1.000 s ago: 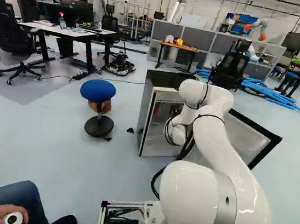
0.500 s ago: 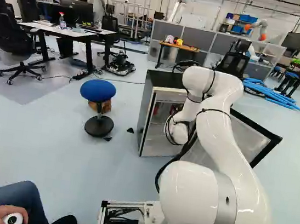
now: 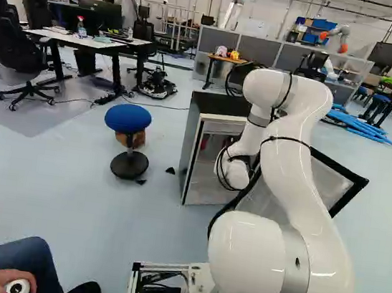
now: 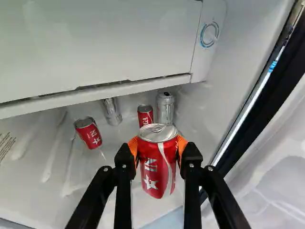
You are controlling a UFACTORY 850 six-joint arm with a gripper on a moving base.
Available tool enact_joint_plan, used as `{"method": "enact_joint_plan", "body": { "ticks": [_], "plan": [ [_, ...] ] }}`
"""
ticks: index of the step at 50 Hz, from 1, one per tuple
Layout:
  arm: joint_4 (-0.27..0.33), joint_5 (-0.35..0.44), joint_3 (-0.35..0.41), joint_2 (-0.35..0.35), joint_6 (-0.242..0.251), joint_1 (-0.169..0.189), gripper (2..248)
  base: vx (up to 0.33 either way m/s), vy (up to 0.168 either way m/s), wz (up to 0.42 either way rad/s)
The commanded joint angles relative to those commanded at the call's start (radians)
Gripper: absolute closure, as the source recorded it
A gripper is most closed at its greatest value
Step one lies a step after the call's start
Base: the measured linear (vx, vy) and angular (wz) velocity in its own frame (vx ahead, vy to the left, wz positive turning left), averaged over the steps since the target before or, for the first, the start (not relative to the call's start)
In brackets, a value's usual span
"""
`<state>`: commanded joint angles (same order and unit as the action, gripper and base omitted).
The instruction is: Grab a drink from the fridge
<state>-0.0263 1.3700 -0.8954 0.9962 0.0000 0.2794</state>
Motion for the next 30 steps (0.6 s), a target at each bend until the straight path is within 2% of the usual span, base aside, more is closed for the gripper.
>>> {"method": "enact_joint_plan", "body": {
  "ticks": [30],
  "plan": [
    [0.0,0.0,0.237,-0.199,0.0,-0.02,150,0.0,0.0,0.0]
  ]
}}
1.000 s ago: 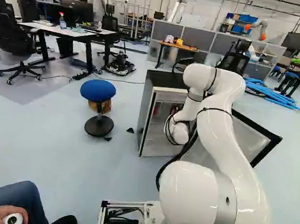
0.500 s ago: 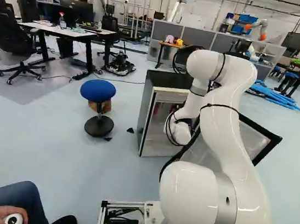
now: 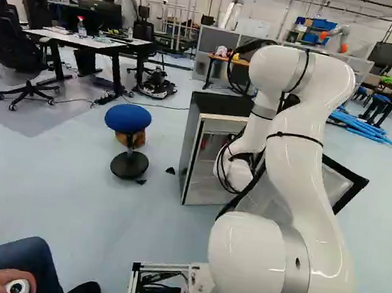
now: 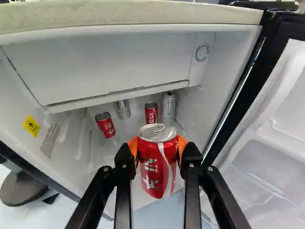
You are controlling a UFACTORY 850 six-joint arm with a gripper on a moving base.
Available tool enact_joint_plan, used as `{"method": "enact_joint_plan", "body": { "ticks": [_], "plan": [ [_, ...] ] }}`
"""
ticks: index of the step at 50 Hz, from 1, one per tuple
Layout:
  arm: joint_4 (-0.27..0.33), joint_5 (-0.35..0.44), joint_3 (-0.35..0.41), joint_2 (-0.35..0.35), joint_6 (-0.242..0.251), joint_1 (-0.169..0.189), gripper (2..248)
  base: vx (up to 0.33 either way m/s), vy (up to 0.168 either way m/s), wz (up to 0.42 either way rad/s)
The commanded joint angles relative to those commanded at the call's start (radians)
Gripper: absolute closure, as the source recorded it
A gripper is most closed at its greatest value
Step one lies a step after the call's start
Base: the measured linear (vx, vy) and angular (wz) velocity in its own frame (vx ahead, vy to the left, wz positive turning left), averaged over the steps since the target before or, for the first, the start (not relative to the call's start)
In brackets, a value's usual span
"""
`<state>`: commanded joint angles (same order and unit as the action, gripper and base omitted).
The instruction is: Grab a drink from the fridge
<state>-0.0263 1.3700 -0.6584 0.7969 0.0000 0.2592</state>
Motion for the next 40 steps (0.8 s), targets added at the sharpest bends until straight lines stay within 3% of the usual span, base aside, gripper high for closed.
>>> {"method": "enact_joint_plan", "body": {
  "ticks": [40],
  "plan": [
    [0.0,0.0,0.275,-0.267,0.0,-0.043,150,0.0,0.0,0.0]
  ]
}}
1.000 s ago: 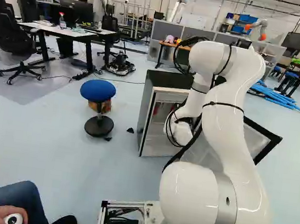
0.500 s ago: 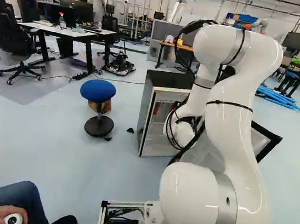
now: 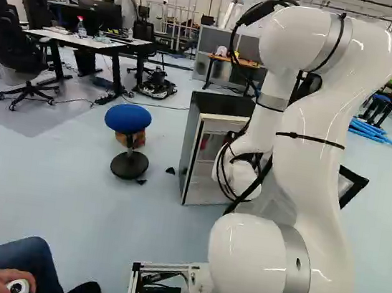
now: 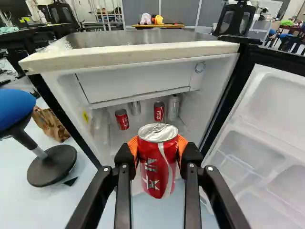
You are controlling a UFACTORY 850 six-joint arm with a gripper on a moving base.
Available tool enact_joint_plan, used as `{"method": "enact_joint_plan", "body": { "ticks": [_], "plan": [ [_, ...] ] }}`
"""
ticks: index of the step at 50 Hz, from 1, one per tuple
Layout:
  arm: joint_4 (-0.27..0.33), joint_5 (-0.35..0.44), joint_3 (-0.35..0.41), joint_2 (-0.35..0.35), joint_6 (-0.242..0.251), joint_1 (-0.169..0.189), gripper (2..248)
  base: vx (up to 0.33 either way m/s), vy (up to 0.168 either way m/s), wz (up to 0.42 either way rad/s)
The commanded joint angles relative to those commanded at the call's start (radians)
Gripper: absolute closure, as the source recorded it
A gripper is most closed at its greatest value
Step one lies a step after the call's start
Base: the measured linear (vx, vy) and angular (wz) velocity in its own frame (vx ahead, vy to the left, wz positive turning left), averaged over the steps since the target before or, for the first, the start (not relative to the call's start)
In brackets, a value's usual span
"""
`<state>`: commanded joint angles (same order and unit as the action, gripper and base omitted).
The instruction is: Grab a drink from the fridge
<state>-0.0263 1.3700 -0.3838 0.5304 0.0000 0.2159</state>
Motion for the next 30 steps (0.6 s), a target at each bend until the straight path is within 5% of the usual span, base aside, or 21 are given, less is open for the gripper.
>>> {"method": "enact_joint_plan", "body": {
  "ticks": [30],
  "plan": [
    [0.0,0.0,0.071,-0.128,0.0,-0.017,150,0.0,0.0,0.0]
  ]
}}
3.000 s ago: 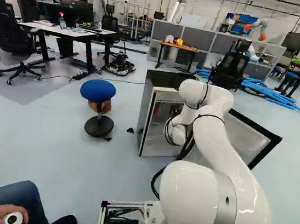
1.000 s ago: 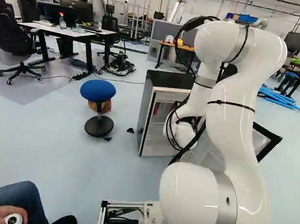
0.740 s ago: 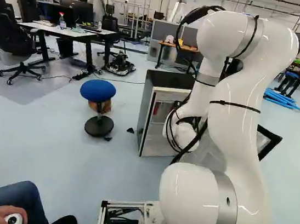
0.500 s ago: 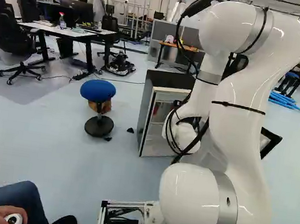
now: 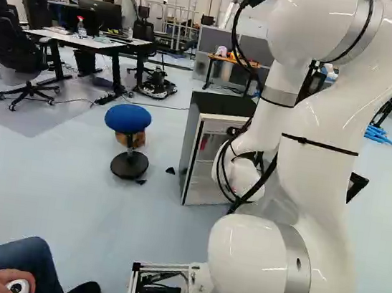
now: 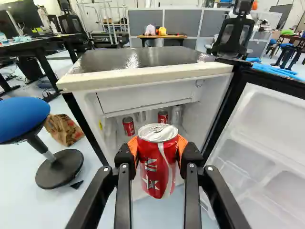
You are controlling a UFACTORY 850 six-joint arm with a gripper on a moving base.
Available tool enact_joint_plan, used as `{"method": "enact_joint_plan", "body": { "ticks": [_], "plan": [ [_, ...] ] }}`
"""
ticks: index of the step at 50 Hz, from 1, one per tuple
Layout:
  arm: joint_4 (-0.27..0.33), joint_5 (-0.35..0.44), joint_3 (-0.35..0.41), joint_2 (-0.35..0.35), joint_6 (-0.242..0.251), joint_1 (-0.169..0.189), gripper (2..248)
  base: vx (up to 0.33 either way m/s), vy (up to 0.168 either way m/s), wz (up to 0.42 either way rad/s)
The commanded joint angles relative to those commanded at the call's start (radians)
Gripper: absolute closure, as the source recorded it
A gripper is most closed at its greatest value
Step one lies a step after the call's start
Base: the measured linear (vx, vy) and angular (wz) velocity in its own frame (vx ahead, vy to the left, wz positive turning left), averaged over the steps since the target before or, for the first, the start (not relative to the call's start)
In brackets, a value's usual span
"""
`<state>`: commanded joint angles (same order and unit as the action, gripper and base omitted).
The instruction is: Grab a drink from the fridge
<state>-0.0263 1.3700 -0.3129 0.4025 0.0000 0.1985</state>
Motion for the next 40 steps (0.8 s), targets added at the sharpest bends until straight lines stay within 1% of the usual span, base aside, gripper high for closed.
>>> {"method": "enact_joint_plan", "body": {
  "ticks": [27,40],
  "plan": [
    [0.0,0.0,0.025,-0.092,0.0,0.0,150,0.0,0.0,0.0],
    [0.0,-0.025,0.035,-0.135,0.0,0.0,150,0.0,0.0,0.0]
  ]
}}
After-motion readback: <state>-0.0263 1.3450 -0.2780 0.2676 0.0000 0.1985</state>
